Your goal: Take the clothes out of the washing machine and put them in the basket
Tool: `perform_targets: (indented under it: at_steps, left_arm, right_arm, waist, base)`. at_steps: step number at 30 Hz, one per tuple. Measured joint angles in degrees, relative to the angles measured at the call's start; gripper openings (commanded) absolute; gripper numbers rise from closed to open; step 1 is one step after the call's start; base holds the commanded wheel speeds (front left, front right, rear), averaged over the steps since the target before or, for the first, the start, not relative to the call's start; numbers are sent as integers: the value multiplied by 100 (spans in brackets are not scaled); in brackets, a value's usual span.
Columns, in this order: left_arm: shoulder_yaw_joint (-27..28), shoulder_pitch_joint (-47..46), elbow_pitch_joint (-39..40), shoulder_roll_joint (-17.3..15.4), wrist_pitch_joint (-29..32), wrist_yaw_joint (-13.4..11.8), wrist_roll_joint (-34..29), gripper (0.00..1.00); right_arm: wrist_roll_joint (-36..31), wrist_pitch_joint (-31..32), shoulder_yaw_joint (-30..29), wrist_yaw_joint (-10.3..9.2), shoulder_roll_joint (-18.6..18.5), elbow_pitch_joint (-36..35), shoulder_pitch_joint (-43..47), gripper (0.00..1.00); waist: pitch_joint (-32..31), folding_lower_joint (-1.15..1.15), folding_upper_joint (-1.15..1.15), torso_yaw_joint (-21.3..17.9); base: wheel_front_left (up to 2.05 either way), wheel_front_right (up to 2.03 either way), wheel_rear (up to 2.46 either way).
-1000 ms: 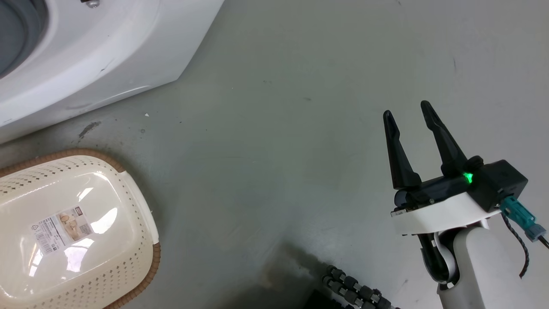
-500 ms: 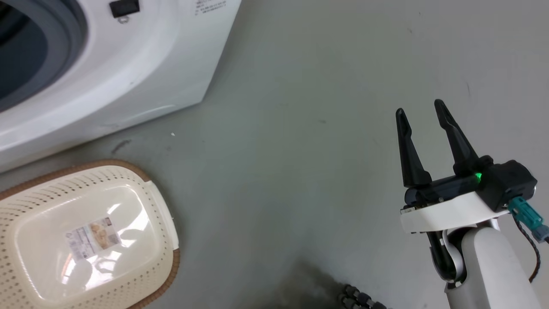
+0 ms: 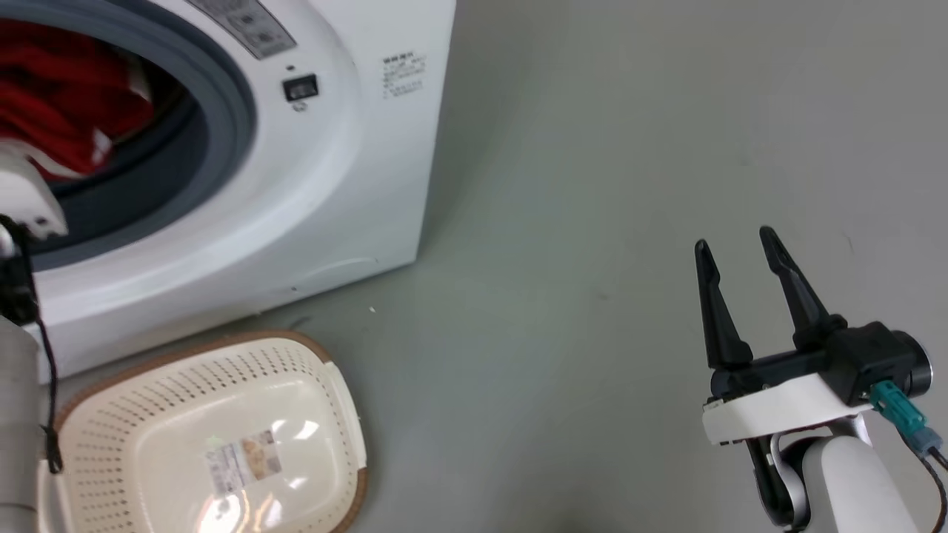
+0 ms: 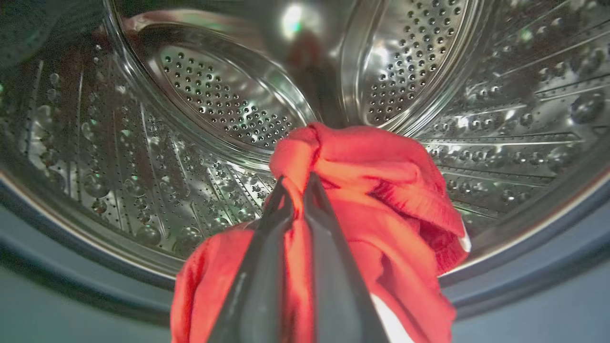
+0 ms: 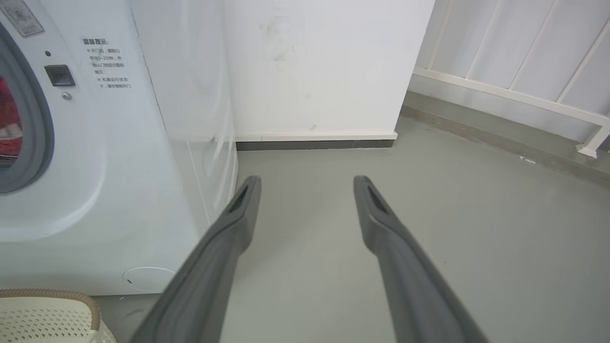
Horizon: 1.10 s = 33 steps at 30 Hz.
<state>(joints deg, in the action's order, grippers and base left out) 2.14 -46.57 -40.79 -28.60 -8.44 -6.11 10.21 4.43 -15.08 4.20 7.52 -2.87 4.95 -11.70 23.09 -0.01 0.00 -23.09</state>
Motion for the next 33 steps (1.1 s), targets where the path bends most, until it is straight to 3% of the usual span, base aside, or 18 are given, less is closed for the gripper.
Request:
perform_targets:
  at_steps: [13, 24, 33]
  left_arm:
    - [-111, 1031, 334, 509, -379, 165, 283, 0]
    - [-218, 2225, 2048, 792, 132, 29, 454, 0]
    - [-357, 3769, 3633, 1127, 492, -327, 483, 0]
  right_arm:
    - [-270, 437, -102, -1, 0, -280, 649, 100]
    - [-348, 803, -197, -1, -1, -710, 1122, 100]
    - [-350, 912, -236, -1, -1, -906, 1291, 100]
  waist:
    - [-1302, -1, 0, 513]
    - [-1920, -1, 0, 1000]
    - [-2062, 0, 0, 1316]
  base:
    - [0, 0, 0]
    - [0, 0, 0]
    - [0, 0, 0]
